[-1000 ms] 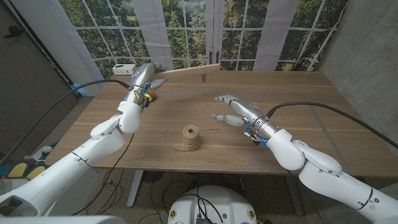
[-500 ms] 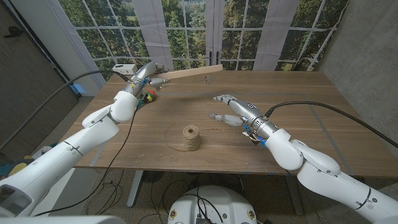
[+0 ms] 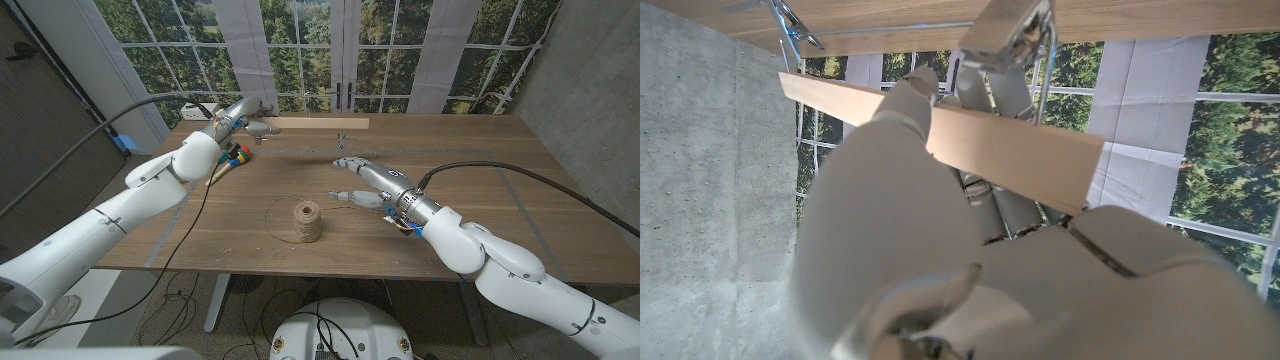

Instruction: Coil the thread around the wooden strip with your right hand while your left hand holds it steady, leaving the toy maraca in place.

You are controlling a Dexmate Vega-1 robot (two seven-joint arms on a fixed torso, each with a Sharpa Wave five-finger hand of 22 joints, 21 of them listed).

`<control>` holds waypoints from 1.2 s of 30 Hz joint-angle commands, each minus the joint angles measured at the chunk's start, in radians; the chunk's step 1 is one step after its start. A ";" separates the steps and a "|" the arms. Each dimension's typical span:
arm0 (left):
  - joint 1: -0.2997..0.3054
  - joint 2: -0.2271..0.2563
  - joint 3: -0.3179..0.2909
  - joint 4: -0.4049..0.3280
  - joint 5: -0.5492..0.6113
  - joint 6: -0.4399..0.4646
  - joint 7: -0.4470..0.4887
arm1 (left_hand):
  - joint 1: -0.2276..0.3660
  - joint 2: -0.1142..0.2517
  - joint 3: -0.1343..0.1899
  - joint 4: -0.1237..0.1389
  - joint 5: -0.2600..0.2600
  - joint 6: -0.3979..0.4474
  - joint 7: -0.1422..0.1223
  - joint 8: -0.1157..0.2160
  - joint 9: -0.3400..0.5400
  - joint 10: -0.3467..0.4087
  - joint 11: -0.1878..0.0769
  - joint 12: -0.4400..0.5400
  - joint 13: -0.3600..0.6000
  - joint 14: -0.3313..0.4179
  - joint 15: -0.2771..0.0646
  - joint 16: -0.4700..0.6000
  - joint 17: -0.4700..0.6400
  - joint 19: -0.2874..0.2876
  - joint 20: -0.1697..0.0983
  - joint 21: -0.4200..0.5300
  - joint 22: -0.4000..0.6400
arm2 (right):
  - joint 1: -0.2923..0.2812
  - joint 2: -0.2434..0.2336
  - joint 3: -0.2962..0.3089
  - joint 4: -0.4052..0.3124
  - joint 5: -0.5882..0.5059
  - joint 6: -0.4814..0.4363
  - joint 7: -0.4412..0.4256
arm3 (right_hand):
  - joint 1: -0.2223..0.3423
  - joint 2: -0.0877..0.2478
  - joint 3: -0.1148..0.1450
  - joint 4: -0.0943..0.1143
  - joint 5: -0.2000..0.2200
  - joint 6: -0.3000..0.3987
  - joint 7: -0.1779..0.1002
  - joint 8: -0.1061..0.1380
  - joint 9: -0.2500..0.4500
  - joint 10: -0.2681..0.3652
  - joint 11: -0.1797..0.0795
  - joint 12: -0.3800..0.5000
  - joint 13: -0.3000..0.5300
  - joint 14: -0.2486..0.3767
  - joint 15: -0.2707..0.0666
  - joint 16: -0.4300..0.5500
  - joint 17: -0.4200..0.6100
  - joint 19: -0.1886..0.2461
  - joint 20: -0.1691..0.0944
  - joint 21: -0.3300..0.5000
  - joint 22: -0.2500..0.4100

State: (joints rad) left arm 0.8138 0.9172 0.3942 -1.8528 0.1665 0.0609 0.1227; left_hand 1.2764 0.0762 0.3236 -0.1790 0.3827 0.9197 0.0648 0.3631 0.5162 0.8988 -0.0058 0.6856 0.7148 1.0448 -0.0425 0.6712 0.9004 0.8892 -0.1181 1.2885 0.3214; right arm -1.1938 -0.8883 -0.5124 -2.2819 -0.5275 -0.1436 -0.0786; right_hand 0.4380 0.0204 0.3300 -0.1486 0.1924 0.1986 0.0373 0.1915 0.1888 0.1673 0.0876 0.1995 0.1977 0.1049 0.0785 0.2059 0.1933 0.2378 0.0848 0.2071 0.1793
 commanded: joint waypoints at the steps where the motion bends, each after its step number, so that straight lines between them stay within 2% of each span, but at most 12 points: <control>1: 0.000 0.007 -0.013 -0.007 -0.033 -0.021 -0.018 | -0.002 -0.001 0.249 0.239 0.013 0.010 0.002 0.006 0.010 0.023 -0.023 0.000 0.213 0.313 -0.165 0.306 0.172 -0.006 -0.045 0.010 0.105 | 0.054 0.001 -0.084 -0.048 -0.098 -0.037 0.118 | 0.030 -0.002 0.006 -0.010 0.011 -0.027 -0.013 -0.007 0.002 -0.018 -0.012 -0.006 0.005 0.018 -0.008 0.005 0.002 0.017 0.002 0.003 0.002; 8: 0.002 0.015 -0.016 -0.010 -0.038 -0.024 -0.025 | -0.004 -0.002 0.257 0.246 0.019 0.006 -0.001 0.003 0.021 0.025 -0.025 -0.006 0.207 0.311 -0.165 0.314 0.196 -0.006 -0.047 0.016 0.097 | 0.091 0.022 -0.124 -0.057 -0.153 -0.061 0.197 | 0.080 0.013 0.023 -0.020 0.018 -0.033 -0.028 -0.001 0.002 -0.016 -0.026 0.000 0.006 0.072 -0.027 0.022 0.003 0.054 -0.006 0.015 0.003; 14: 0.004 0.018 -0.021 -0.014 -0.044 -0.025 -0.027 | -0.007 -0.004 0.265 0.252 0.025 0.007 -0.001 0.000 0.031 0.027 -0.024 -0.009 0.207 0.309 -0.165 0.318 0.215 -0.007 -0.050 0.022 0.088 | 0.117 0.037 -0.145 -0.064 -0.193 -0.080 0.254 | 0.120 0.024 0.038 -0.029 0.022 -0.028 -0.031 0.005 0.003 -0.014 -0.033 0.003 0.006 0.071 -0.033 0.018 0.003 0.058 -0.010 0.015 0.003; 16: 0.004 0.017 -0.024 -0.012 -0.053 -0.027 -0.031 | -0.008 -0.005 0.266 0.253 0.026 0.006 -0.001 -0.001 0.034 0.028 -0.023 -0.009 0.208 0.306 -0.165 0.316 0.217 -0.007 -0.050 0.023 0.085 | 0.126 0.039 -0.151 -0.067 -0.204 -0.082 0.273 | 0.157 0.029 0.051 -0.035 0.025 -0.027 -0.061 0.007 0.003 -0.015 -0.032 0.003 0.007 0.071 -0.036 0.016 0.003 0.060 -0.010 0.014 0.002; 17: 0.006 0.017 -0.025 -0.013 -0.051 -0.027 -0.027 | -0.007 -0.005 0.268 0.253 0.027 0.007 -0.001 -0.001 0.035 0.028 -0.024 -0.009 0.208 0.304 -0.165 0.313 0.214 -0.007 -0.051 0.025 0.084 | 0.132 0.040 -0.154 -0.070 -0.210 -0.085 0.289 | 0.190 0.030 0.061 -0.037 0.025 -0.023 -0.096 0.009 0.003 -0.017 -0.035 0.004 0.007 0.072 -0.036 0.013 0.002 0.060 -0.011 0.012 0.002; 18: 0.005 0.018 -0.024 -0.013 -0.049 -0.027 -0.027 | -0.008 -0.005 0.268 0.253 0.027 0.007 -0.001 -0.001 0.036 0.028 -0.024 -0.009 0.208 0.305 -0.165 0.313 0.216 -0.007 -0.051 0.025 0.083 | 0.138 0.042 -0.159 -0.072 -0.218 -0.088 0.304 | 0.206 0.031 0.066 -0.037 0.025 -0.020 -0.118 0.010 0.003 -0.018 -0.035 0.004 0.007 0.072 -0.036 0.012 0.002 0.061 -0.011 0.012 0.002; 22: 0.005 0.017 -0.024 -0.012 -0.056 -0.029 -0.032 | -0.007 -0.006 0.271 0.254 0.029 0.008 -0.001 -0.002 0.040 0.027 -0.026 -0.010 0.210 0.305 -0.165 0.311 0.217 -0.008 -0.051 0.028 0.082 | 0.161 0.049 -0.174 -0.076 -0.241 -0.095 0.361 | 0.234 0.031 0.073 -0.036 0.022 -0.038 -0.141 0.003 0.003 -0.028 -0.050 0.001 0.008 0.068 -0.039 0.009 0.002 0.061 -0.011 0.010 0.003; 25: 0.003 0.019 -0.022 -0.015 -0.056 -0.027 -0.037 | -0.007 -0.007 0.273 0.255 0.030 0.008 -0.001 -0.003 0.043 0.028 -0.027 -0.011 0.209 0.307 -0.165 0.311 0.219 -0.009 -0.052 0.031 0.080 | 0.180 0.056 -0.188 -0.077 -0.257 -0.103 0.411 | 0.265 0.029 0.079 -0.033 0.018 -0.049 -0.194 0.000 0.003 -0.036 -0.055 -0.001 0.008 0.063 -0.043 0.006 0.002 0.059 -0.011 0.008 0.003; 27: 0.003 0.019 -0.020 -0.017 -0.052 -0.025 -0.035 | -0.008 -0.007 0.275 0.256 0.032 0.009 -0.002 -0.004 0.047 0.026 -0.026 -0.011 0.211 0.310 -0.165 0.311 0.223 -0.010 -0.052 0.035 0.078 | 0.191 0.059 -0.197 -0.080 -0.276 -0.109 0.442 | 0.278 0.029 0.081 -0.031 0.015 -0.066 -0.207 -0.005 0.003 -0.052 -0.060 -0.006 0.009 0.057 -0.046 0.003 0.003 0.057 -0.009 0.007 0.003; 28: 0.002 0.019 -0.020 -0.017 -0.054 -0.023 -0.040 | -0.008 -0.007 0.276 0.257 0.032 0.008 -0.001 -0.005 0.048 0.026 -0.027 -0.012 0.212 0.308 -0.165 0.309 0.221 -0.010 -0.053 0.036 0.076 | 0.196 0.059 -0.200 -0.081 -0.283 -0.111 0.456 | 0.299 0.032 0.087 -0.031 0.013 -0.067 -0.246 -0.002 0.003 -0.056 -0.068 -0.005 0.009 0.054 -0.048 0.003 0.004 0.055 -0.007 0.006 0.003; 30: 0.002 0.018 -0.019 -0.018 -0.049 -0.018 -0.035 | -0.008 -0.009 0.278 0.258 0.034 0.009 -0.001 -0.006 0.053 0.028 -0.026 -0.016 0.206 0.307 -0.165 0.305 0.221 -0.011 -0.054 0.040 0.073 | 0.204 0.064 -0.208 -0.086 -0.303 -0.121 0.487 | 0.315 0.035 0.092 -0.032 0.011 -0.072 -0.255 -0.003 0.003 -0.066 -0.073 -0.007 0.009 0.048 -0.051 0.001 0.004 0.050 -0.004 0.004 0.004; 36: -0.006 0.017 -0.015 -0.024 -0.050 -0.012 -0.043 | -0.008 -0.010 0.282 0.259 0.035 0.009 -0.003 -0.008 0.060 0.028 -0.027 -0.014 0.211 0.309 -0.165 0.303 0.224 -0.010 -0.055 0.045 0.068 | 0.250 0.079 -0.236 -0.092 -0.355 -0.135 0.614 | 0.361 0.028 0.101 -0.035 0.005 -0.117 -0.257 -0.012 0.003 -0.103 -0.088 -0.013 0.011 0.030 -0.056 -0.004 0.004 0.039 0.008 0.001 0.005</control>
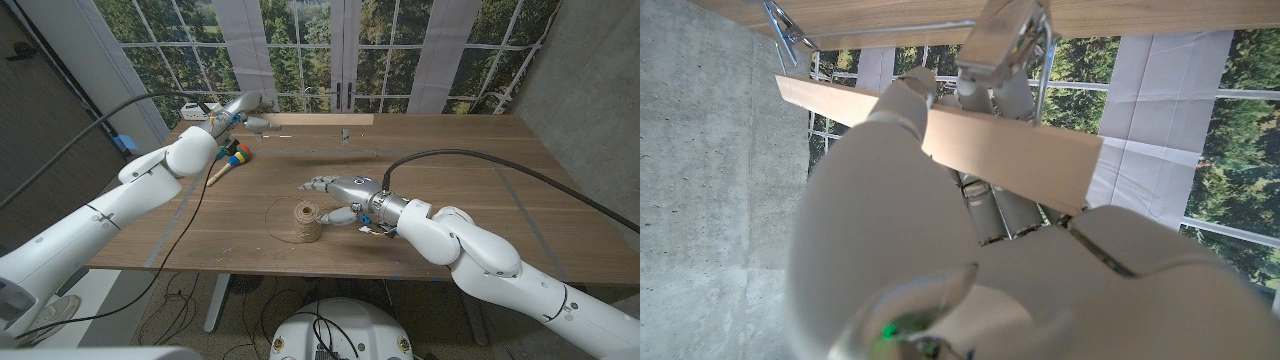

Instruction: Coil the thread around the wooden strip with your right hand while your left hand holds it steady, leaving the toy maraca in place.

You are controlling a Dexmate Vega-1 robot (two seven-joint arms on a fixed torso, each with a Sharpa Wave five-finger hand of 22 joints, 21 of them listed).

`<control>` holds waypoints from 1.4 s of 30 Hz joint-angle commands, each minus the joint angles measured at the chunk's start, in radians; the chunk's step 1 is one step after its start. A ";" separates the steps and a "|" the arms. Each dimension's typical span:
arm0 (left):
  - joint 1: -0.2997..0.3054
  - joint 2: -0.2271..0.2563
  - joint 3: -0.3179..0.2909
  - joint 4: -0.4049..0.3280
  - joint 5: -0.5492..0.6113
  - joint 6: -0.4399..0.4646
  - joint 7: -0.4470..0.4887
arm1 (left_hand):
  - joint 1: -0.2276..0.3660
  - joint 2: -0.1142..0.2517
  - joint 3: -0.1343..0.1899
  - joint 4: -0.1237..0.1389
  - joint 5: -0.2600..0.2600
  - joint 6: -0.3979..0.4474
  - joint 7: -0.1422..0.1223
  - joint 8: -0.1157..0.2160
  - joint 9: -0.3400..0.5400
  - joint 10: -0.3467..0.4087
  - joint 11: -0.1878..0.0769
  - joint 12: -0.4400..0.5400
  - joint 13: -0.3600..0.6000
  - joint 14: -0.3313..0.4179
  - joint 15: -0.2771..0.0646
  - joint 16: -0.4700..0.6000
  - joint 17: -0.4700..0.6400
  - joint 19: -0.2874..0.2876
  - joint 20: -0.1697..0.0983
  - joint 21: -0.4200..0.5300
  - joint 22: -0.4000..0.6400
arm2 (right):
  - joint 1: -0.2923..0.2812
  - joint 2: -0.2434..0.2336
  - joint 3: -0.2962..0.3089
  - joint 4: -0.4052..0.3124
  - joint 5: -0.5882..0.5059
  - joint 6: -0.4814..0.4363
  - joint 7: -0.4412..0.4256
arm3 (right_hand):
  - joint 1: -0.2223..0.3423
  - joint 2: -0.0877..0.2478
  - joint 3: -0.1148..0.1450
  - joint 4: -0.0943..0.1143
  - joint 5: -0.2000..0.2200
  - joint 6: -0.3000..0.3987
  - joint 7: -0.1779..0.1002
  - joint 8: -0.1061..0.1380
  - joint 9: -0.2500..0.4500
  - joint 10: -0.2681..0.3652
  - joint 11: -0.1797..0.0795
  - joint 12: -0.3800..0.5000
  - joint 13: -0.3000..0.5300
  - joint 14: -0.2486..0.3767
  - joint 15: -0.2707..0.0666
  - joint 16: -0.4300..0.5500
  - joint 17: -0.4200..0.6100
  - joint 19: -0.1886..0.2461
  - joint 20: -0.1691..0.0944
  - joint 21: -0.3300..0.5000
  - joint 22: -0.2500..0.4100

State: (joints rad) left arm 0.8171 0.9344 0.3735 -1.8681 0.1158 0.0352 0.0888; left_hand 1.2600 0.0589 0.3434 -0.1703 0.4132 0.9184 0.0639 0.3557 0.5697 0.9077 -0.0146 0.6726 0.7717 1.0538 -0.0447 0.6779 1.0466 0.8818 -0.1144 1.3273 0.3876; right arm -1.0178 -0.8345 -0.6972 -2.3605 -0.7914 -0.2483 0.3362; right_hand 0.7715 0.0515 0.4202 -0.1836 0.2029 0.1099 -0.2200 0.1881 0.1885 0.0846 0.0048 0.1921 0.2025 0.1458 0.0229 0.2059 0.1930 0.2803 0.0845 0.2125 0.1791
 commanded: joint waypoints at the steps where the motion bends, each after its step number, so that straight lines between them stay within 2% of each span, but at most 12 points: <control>1: -0.010 -0.001 0.006 -0.008 0.000 0.013 -0.009 | 0.008 0.007 0.263 0.251 0.005 0.009 -0.002 -0.002 0.007 0.019 -0.018 -0.002 0.155 0.299 -0.163 0.294 0.077 -0.002 -0.058 0.007 -0.002 | 0.079 0.029 -0.056 -0.014 -0.104 -0.035 0.216 | 0.035 -0.004 0.013 -0.001 -0.006 -0.036 0.000 -0.009 0.004 -0.027 -0.009 -0.006 0.006 -0.013 -0.002 -0.004 0.005 -0.004 0.009 -0.005 0.005; 9: -0.014 -0.005 0.009 -0.010 0.004 0.028 -0.006 | 0.008 0.004 0.269 0.254 0.008 0.010 -0.004 -0.008 0.015 0.021 -0.020 -0.006 0.152 0.305 -0.163 0.291 0.081 -0.007 -0.061 0.017 -0.006 | 0.109 0.048 -0.071 -0.013 -0.151 -0.037 0.326 | 0.071 -0.006 0.021 0.000 -0.009 -0.066 -0.001 -0.010 0.004 -0.054 -0.012 -0.008 0.007 -0.030 -0.006 -0.007 0.006 -0.010 0.006 -0.005 0.006; 10: -0.016 -0.005 0.011 -0.009 0.005 0.029 -0.008 | 0.007 0.003 0.270 0.255 0.009 0.011 -0.004 -0.009 0.015 0.020 -0.021 -0.006 0.155 0.303 -0.162 0.286 0.077 -0.007 -0.062 0.019 -0.006 | 0.115 0.051 -0.074 -0.011 -0.153 -0.037 0.345 | 0.071 -0.007 0.020 0.002 -0.009 -0.070 0.000 -0.010 0.004 -0.057 -0.013 -0.008 0.007 -0.031 -0.006 -0.007 0.007 -0.010 0.005 -0.005 0.006; 11: -0.017 -0.005 0.012 -0.010 0.005 0.031 -0.011 | 0.007 0.003 0.271 0.255 0.009 0.012 -0.002 -0.010 0.016 0.020 -0.021 -0.006 0.154 0.307 -0.163 0.290 0.082 -0.008 -0.063 0.020 -0.009 | 0.118 0.054 -0.075 -0.009 -0.157 -0.036 0.354 | 0.061 -0.023 0.005 0.016 -0.012 -0.119 0.002 -0.016 0.004 -0.079 -0.014 -0.008 0.008 -0.038 -0.005 -0.004 0.012 -0.014 0.007 -0.005 0.007; 12: -0.017 -0.006 0.013 -0.009 0.004 0.030 -0.011 | 0.007 0.002 0.271 0.255 0.009 0.013 -0.004 -0.010 0.016 0.019 -0.020 -0.007 0.155 0.308 -0.164 0.291 0.084 -0.007 -0.062 0.021 -0.011 | 0.121 0.055 -0.077 -0.008 -0.162 -0.034 0.362 | 0.059 -0.025 0.002 0.018 -0.012 -0.127 0.001 -0.017 0.004 -0.086 -0.014 -0.009 0.008 -0.041 -0.005 -0.003 0.013 -0.017 0.007 -0.006 0.007; 18: -0.023 -0.010 0.020 -0.013 0.012 0.045 -0.010 | 0.006 0.000 0.277 0.258 0.011 0.015 -0.006 -0.016 0.022 0.019 -0.022 -0.009 0.157 0.308 -0.164 0.284 0.085 -0.009 -0.064 0.030 -0.017 | 0.135 0.073 -0.092 -0.007 -0.206 -0.040 0.429 | 0.059 -0.033 -0.003 0.019 -0.011 -0.141 0.000 -0.015 0.004 -0.095 -0.015 -0.008 0.009 -0.042 -0.005 -0.002 0.014 -0.019 0.008 -0.006 0.007; 28: -0.031 -0.019 0.027 0.001 0.003 0.043 -0.011 | 0.006 -0.002 0.283 0.260 0.013 0.016 -0.007 -0.024 0.026 0.021 -0.022 -0.012 0.156 0.311 -0.164 0.279 0.088 -0.011 -0.067 0.040 -0.025 | 0.138 0.095 -0.100 0.014 -0.216 0.004 0.437 | 0.064 -0.035 -0.010 0.021 -0.005 -0.167 -0.001 -0.009 0.005 -0.102 -0.019 -0.002 0.009 -0.018 -0.006 0.012 0.018 0.016 0.018 0.010 0.009; 35: -0.028 -0.013 0.026 -0.003 0.004 0.053 -0.010 | 0.006 -0.004 0.288 0.262 0.014 0.019 -0.007 -0.029 0.031 0.023 -0.022 -0.017 0.154 0.308 -0.166 0.272 0.089 -0.015 -0.068 0.048 -0.031 | 0.153 0.118 -0.111 0.047 -0.187 0.029 0.454 | 0.084 -0.031 -0.013 0.020 0.000 -0.170 -0.001 0.001 0.007 -0.104 -0.012 0.004 0.009 0.013 0.003 0.024 0.019 0.073 0.026 0.031 0.010; 37: -0.027 -0.009 0.024 -0.004 -0.001 0.053 -0.017 | 0.006 -0.004 0.290 0.263 0.014 0.021 -0.005 -0.030 0.032 0.023 -0.022 -0.017 0.155 0.309 -0.165 0.272 0.090 -0.013 -0.068 0.048 -0.038 | 0.152 0.119 -0.109 0.052 -0.179 0.036 0.441 | 0.085 -0.028 -0.014 0.023 0.001 -0.169 -0.001 0.003 0.008 -0.105 0.002 0.004 0.009 0.018 0.013 0.026 0.020 0.076 0.024 0.032 0.010; 42: -0.028 0.003 0.024 -0.020 0.006 0.069 -0.025 | 0.006 -0.004 0.293 0.264 0.014 0.022 -0.006 -0.034 0.037 0.023 -0.021 -0.020 0.155 0.312 -0.165 0.265 0.085 -0.018 -0.067 0.059 -0.035 | 0.148 0.122 -0.112 0.054 -0.182 0.057 0.398 | 0.088 -0.022 -0.016 0.026 0.001 -0.167 -0.001 0.006 0.008 -0.099 -0.004 0.009 0.009 0.039 0.011 0.035 0.022 0.091 0.017 0.037 0.010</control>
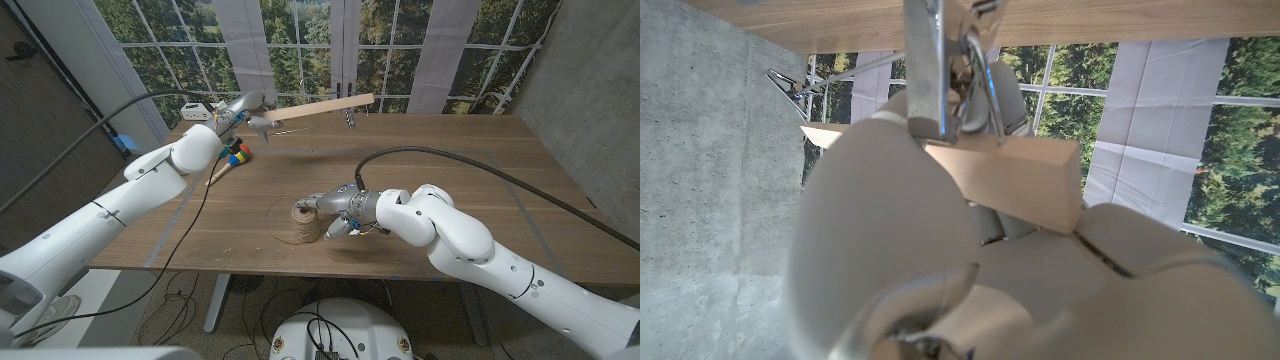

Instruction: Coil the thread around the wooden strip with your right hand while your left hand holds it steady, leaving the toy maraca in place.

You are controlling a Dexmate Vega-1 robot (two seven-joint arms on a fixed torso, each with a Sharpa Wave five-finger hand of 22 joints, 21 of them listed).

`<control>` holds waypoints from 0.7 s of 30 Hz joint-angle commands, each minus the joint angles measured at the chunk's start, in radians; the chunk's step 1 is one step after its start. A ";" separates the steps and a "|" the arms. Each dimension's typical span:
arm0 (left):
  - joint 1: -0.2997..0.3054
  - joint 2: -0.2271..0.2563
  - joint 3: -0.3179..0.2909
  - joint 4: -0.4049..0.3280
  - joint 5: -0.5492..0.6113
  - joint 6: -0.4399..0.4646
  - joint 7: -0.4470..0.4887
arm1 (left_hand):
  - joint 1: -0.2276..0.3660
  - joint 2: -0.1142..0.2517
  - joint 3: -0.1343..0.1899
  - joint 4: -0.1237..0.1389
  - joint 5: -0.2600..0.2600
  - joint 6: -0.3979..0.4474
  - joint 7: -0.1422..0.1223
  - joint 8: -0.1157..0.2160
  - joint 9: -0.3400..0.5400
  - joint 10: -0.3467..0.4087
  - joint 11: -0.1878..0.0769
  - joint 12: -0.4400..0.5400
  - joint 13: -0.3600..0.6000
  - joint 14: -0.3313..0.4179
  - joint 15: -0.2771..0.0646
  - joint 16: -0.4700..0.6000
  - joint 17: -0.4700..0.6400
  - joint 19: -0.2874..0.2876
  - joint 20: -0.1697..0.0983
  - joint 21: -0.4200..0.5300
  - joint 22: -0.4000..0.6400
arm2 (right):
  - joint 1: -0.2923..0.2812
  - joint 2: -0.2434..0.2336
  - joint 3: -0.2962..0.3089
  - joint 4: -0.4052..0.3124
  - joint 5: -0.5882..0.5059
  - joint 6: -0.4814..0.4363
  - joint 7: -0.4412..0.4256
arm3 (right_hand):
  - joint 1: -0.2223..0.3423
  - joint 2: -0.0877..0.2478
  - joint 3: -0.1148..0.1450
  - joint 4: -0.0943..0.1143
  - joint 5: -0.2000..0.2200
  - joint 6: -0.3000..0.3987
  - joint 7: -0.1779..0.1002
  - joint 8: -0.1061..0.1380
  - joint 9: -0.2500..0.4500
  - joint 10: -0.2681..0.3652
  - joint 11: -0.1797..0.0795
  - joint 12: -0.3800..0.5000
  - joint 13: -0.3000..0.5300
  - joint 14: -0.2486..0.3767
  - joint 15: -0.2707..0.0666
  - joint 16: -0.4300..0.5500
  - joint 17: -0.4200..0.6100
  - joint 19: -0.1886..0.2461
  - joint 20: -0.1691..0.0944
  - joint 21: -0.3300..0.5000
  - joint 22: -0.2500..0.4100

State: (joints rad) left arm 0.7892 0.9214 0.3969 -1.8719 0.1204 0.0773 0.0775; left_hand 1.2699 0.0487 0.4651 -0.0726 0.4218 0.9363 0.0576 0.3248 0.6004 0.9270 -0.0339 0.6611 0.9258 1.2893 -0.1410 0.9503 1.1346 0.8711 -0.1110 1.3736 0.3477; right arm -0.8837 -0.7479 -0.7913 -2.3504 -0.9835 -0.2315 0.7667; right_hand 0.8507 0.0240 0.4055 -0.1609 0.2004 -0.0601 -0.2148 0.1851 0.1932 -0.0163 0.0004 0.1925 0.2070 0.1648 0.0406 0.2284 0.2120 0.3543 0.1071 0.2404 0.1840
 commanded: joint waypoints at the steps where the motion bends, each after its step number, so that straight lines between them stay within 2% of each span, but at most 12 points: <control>1: 0.000 0.020 0.002 -0.021 0.004 0.031 -0.018 | -0.004 0.005 0.172 0.166 0.006 0.005 0.000 -0.005 0.006 0.005 -0.002 -0.009 0.001 0.079 -0.069 -0.006 0.001 -0.006 -0.071 0.013 0.001 | 0.011 0.035 -0.018 0.045 0.008 0.046 -0.048 | 0.010 0.009 -0.001 0.004 0.004 0.004 -0.006 0.010 0.004 0.003 0.000 0.009 0.004 0.027 -0.004 0.015 0.003 0.026 -0.004 0.012 0.005; 7: 0.006 0.026 0.000 -0.023 0.000 0.034 -0.021 | -0.005 0.003 0.175 0.168 0.006 0.007 -0.005 -0.009 0.009 0.004 -0.005 -0.009 0.005 0.075 -0.069 -0.014 -0.004 -0.006 -0.073 0.016 -0.009 | -0.019 0.040 -0.017 0.044 -0.065 0.053 -0.159 | 0.010 0.016 -0.012 0.011 0.003 -0.017 -0.005 0.005 0.004 -0.050 -0.002 -0.005 0.003 0.034 0.007 0.016 0.006 0.035 0.001 0.013 0.006; 12: 0.015 0.033 -0.008 -0.027 -0.001 0.036 -0.015 | -0.005 0.002 0.177 0.169 0.005 0.011 -0.005 -0.013 0.010 0.005 -0.005 -0.013 0.004 0.079 -0.070 -0.016 -0.003 -0.008 -0.073 0.023 -0.012 | -0.040 0.039 0.014 0.060 -0.088 0.035 -0.220 | -0.013 0.014 -0.029 0.025 0.002 -0.050 -0.005 -0.002 0.003 -0.043 -0.014 0.004 0.003 0.030 -0.001 0.013 0.010 0.030 0.008 0.009 0.006; 18: 0.009 0.032 -0.002 -0.025 0.001 0.041 -0.022 | -0.005 0.001 0.180 0.170 0.005 0.012 -0.004 -0.019 0.012 0.006 -0.009 -0.017 0.003 0.081 -0.070 -0.019 -0.002 -0.010 -0.074 0.030 -0.018 | -0.065 0.026 0.058 0.041 -0.093 0.005 -0.249 | -0.028 0.012 -0.040 0.031 0.003 -0.042 -0.006 0.005 0.005 -0.016 -0.015 0.016 0.002 0.036 -0.005 0.015 0.012 0.034 0.008 0.009 0.006; 21: 0.003 0.030 0.002 -0.023 0.002 0.044 -0.026 | -0.006 0.000 0.183 0.171 0.005 0.014 -0.005 -0.021 0.017 0.006 -0.009 -0.018 0.004 0.083 -0.070 -0.018 0.002 -0.013 -0.074 0.036 -0.020 | -0.065 0.019 0.062 0.024 -0.100 0.010 -0.239 | -0.027 0.005 -0.045 0.027 0.004 -0.042 -0.006 0.007 0.005 -0.025 -0.011 0.012 0.002 0.036 -0.005 0.013 0.011 0.033 0.006 0.008 0.005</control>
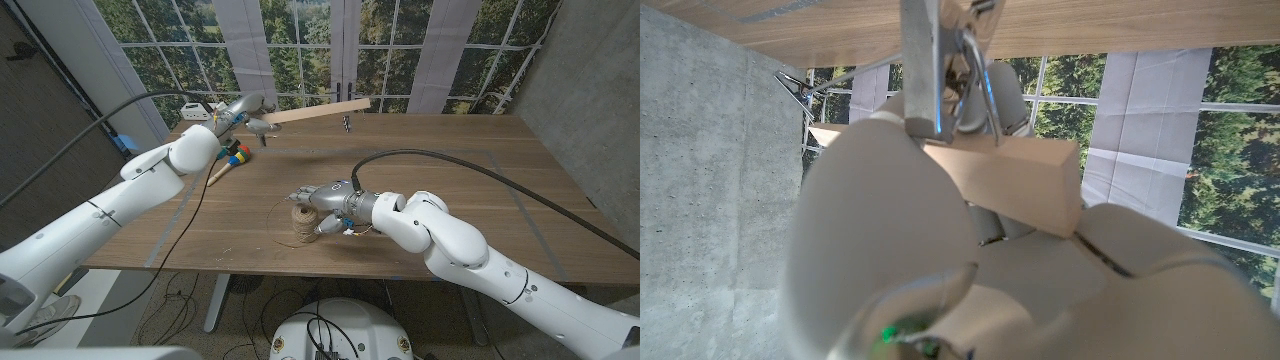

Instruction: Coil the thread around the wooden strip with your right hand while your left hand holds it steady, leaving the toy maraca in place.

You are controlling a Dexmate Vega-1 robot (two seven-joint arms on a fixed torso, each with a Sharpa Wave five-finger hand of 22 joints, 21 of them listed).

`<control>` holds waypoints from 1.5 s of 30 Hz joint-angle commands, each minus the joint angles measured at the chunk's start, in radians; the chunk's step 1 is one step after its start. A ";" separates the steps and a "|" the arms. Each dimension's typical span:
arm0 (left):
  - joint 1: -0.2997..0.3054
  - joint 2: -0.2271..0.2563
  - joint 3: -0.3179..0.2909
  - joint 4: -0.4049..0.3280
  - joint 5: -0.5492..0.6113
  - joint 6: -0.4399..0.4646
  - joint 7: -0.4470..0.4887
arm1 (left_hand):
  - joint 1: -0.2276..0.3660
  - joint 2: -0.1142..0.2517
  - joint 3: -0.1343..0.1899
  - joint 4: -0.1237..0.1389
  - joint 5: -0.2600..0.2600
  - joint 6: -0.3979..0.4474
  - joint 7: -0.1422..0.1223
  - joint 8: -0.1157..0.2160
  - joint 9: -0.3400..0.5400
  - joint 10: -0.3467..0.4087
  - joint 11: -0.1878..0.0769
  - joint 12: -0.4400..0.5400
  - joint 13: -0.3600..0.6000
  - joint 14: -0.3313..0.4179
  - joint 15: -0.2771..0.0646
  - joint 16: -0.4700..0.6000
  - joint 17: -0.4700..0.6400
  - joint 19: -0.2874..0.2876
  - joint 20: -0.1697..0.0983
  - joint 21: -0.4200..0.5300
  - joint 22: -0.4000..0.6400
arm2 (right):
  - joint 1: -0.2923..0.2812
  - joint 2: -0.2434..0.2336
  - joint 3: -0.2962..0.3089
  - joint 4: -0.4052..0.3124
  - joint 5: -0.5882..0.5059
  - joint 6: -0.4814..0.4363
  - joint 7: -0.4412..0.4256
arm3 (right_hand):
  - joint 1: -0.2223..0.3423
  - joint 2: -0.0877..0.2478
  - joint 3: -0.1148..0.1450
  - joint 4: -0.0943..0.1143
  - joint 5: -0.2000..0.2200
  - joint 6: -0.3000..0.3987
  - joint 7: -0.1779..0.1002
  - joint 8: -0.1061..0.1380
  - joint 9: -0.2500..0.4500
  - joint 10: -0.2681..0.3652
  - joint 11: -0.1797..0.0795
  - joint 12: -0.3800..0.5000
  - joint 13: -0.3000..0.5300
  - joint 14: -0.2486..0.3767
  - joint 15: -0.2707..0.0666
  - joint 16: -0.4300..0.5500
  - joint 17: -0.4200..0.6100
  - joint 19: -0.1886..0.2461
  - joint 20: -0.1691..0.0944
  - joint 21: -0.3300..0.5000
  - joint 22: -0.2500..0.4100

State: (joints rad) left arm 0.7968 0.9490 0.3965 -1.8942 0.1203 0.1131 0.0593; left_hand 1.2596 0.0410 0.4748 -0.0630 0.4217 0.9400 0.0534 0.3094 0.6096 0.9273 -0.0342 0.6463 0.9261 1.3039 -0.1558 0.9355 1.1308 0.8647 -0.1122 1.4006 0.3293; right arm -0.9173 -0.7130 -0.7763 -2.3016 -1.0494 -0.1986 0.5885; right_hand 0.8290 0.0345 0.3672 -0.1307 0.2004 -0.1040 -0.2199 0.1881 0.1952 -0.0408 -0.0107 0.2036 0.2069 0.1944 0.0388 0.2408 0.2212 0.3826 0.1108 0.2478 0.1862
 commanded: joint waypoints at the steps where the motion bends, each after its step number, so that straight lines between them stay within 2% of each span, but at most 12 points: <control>1: -0.007 0.003 0.004 -0.001 0.004 0.009 -0.009 | 0.005 0.008 0.174 0.161 0.005 0.009 -0.002 -0.006 0.008 0.005 -0.009 -0.004 0.004 0.068 -0.056 -0.004 0.005 -0.007 -0.072 0.010 -0.002 | -0.027 -0.017 0.047 -0.029 -0.027 -0.015 -0.049 | -0.005 -0.006 -0.008 -0.004 0.006 -0.002 0.000 0.003 0.003 -0.007 0.004 -0.001 0.002 0.002 -0.002 -0.002 0.001 0.002 0.002 -0.001 0.003; 4: -0.011 -0.001 0.005 0.003 0.004 0.007 -0.008 | 0.005 0.007 0.175 0.162 0.005 0.011 -0.003 -0.008 0.010 0.006 -0.011 -0.007 0.001 0.068 -0.055 -0.011 -0.001 -0.008 -0.073 0.012 -0.007 | -0.003 -0.012 0.031 -0.040 -0.025 0.008 0.010 | 0.007 -0.022 -0.018 -0.017 0.010 -0.030 0.000 -0.002 0.003 -0.037 0.006 -0.010 0.002 -0.025 0.005 -0.016 -0.002 -0.006 0.007 -0.006 0.003; 11: -0.018 -0.008 0.010 0.011 0.006 0.010 -0.005 | 0.005 0.006 0.179 0.163 0.005 0.014 -0.001 -0.014 0.011 0.010 -0.010 -0.007 0.005 0.073 -0.056 -0.009 0.005 -0.009 -0.074 0.021 -0.012 | 0.059 0.025 -0.020 -0.019 -0.028 0.054 0.136 | 0.021 -0.034 -0.024 -0.026 0.015 -0.055 -0.001 -0.004 0.003 -0.066 0.015 -0.015 0.002 -0.044 0.014 -0.026 -0.005 0.004 0.016 -0.004 0.003; 15: -0.022 -0.009 0.013 0.015 0.006 0.017 -0.007 | 0.005 0.006 0.181 0.163 0.004 0.012 -0.001 -0.017 0.014 0.010 -0.011 -0.008 0.006 0.071 -0.056 -0.012 0.004 -0.010 -0.074 0.025 -0.013 | 0.073 0.034 -0.032 -0.003 -0.034 0.079 0.135 | 0.030 -0.035 -0.024 -0.029 0.018 -0.061 -0.001 -0.004 0.003 -0.075 0.011 -0.016 0.002 -0.047 0.012 -0.028 -0.006 0.003 0.022 -0.005 0.003; 21: -0.032 -0.012 0.020 0.029 0.002 0.013 -0.016 | 0.005 0.006 0.183 0.164 0.004 0.013 -0.001 -0.020 0.018 0.010 -0.012 -0.011 0.007 0.071 -0.056 -0.015 0.003 -0.011 -0.075 0.031 -0.017 | 0.075 0.042 -0.034 0.016 -0.034 0.115 0.079 | 0.049 -0.025 -0.019 -0.032 0.023 -0.066 -0.001 0.000 0.004 -0.093 0.002 -0.018 0.002 -0.049 0.011 -0.028 -0.006 -0.006 0.020 -0.011 0.003; 24: -0.032 -0.015 0.019 0.034 0.001 0.012 -0.009 | 0.005 0.006 0.185 0.163 0.003 0.014 -0.003 -0.022 0.021 0.011 -0.012 -0.013 0.006 0.068 -0.056 -0.023 -0.005 -0.014 -0.075 0.036 -0.018 | 0.073 0.043 -0.030 0.022 -0.032 0.129 0.044 | 0.063 -0.019 -0.018 -0.032 0.026 -0.070 -0.002 0.003 0.005 -0.123 0.001 -0.022 0.002 -0.055 0.017 -0.030 -0.006 -0.009 0.045 -0.013 0.002; 28: -0.033 -0.014 0.018 0.037 0.001 0.013 -0.006 | 0.005 0.005 0.187 0.164 0.001 0.016 -0.002 -0.027 0.023 0.011 -0.014 -0.014 0.010 0.073 -0.057 -0.022 -0.003 -0.012 -0.078 0.039 -0.030 | 0.085 0.054 -0.041 0.028 -0.044 0.135 0.072 | 0.069 -0.018 -0.020 -0.032 0.027 -0.069 -0.002 0.005 0.005 -0.134 0.007 -0.021 0.002 -0.061 0.031 -0.033 -0.006 -0.010 0.053 -0.015 0.002; 31: -0.035 -0.015 0.021 0.039 0.000 0.014 -0.008 | 0.005 0.005 0.188 0.164 0.001 0.016 -0.005 -0.028 0.026 0.009 -0.015 -0.014 0.014 0.074 -0.056 -0.025 -0.006 -0.013 -0.077 0.042 -0.030 | 0.089 0.059 -0.045 0.033 -0.049 0.135 0.087 | 0.072 -0.018 -0.021 -0.031 0.027 -0.064 -0.002 0.009 0.006 -0.119 0.013 -0.012 0.002 -0.057 0.035 -0.031 -0.007 -0.011 0.060 -0.016 0.002; 36: -0.038 -0.014 0.023 0.040 -0.001 0.014 -0.010 | 0.004 0.005 0.189 0.164 0.000 0.016 -0.005 -0.031 0.027 0.012 -0.016 -0.017 0.010 0.077 -0.056 -0.026 -0.007 -0.014 -0.078 0.048 -0.031 | 0.097 0.066 -0.063 0.039 -0.078 0.133 0.129 | 0.077 -0.018 -0.024 -0.030 0.027 -0.056 -0.001 0.014 0.007 -0.105 0.005 -0.004 0.002 -0.050 0.036 -0.029 -0.008 0.003 0.066 -0.012 0.001; 41: -0.036 -0.015 0.018 0.041 -0.006 0.008 -0.005 | 0.004 0.004 0.192 0.165 0.000 0.020 -0.007 -0.034 0.030 0.013 -0.015 -0.017 0.015 0.081 -0.057 -0.023 -0.004 -0.016 -0.079 0.054 -0.033 | 0.112 0.079 -0.091 0.056 -0.113 0.148 0.170 | 0.081 -0.019 -0.025 -0.030 0.028 -0.050 -0.001 0.016 0.007 -0.104 0.003 -0.003 0.002 -0.047 0.040 -0.028 -0.009 0.010 0.061 -0.010 0.001; 45: -0.033 -0.012 0.016 0.038 0.000 0.014 0.001 | 0.004 0.004 0.194 0.165 -0.001 0.020 -0.007 -0.037 0.033 0.015 -0.017 -0.020 0.013 0.079 -0.057 -0.026 -0.006 -0.016 -0.080 0.057 -0.037 | 0.125 0.090 -0.107 0.079 -0.127 0.163 0.185 | 0.094 -0.012 -0.024 -0.031 0.030 -0.033 -0.001 0.023 0.009 -0.089 -0.015 0.004 0.001 -0.043 0.026 -0.027 -0.009 0.019 0.056 -0.009 0.001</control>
State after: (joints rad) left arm 0.7625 0.9357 0.4162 -1.8576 0.1206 0.1250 0.0515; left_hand 1.2601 0.0406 0.4868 -0.0738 0.4200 0.9529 0.0449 0.2734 0.6374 0.9327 -0.0395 0.6282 0.9385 1.3358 -0.1665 0.9129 1.1223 0.8533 -0.1074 1.4512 0.2923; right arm -0.8197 -0.6466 -0.8431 -2.2592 -1.1274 -0.0635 0.7149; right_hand 0.9084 0.0213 0.3439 -0.1626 0.2220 -0.1486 -0.2151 0.2037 0.1995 -0.1387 -0.0199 0.1966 0.2062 0.1454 0.0711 0.2107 0.2089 0.3882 0.1662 0.2322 0.1862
